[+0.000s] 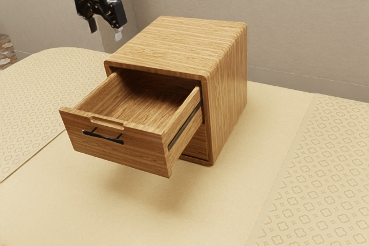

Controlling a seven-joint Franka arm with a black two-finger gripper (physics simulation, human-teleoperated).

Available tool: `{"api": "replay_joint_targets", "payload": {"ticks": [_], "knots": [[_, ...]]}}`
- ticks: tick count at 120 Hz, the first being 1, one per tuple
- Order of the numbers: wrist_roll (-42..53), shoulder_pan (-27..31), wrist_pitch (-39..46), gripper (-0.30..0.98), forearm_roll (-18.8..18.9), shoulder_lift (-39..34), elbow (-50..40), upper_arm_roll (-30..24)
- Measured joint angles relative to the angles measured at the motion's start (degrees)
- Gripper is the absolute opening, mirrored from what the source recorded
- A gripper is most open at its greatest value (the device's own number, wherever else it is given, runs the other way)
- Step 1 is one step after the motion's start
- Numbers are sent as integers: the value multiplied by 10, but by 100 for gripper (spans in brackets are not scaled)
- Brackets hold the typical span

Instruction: Push the drawer handle with one arm to close the drawer

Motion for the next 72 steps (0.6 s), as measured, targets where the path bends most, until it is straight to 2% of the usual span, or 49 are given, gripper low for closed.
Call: {"api": "replay_joint_targets", "payload": {"ticks": [15,24,36,46,58,72], "knots": [[1,-1,3,69,-1,-20,-23,-2],[1,1,15,69,-1,-112,-124,-5],[-13,3,32,69,0,-271,-283,-29],[-31,-15,36,66,-1,-347,-373,-34],[-50,-24,45,42,0,-419,-456,-33],[-80,-27,79,17,-2,-470,-559,-24]]}}
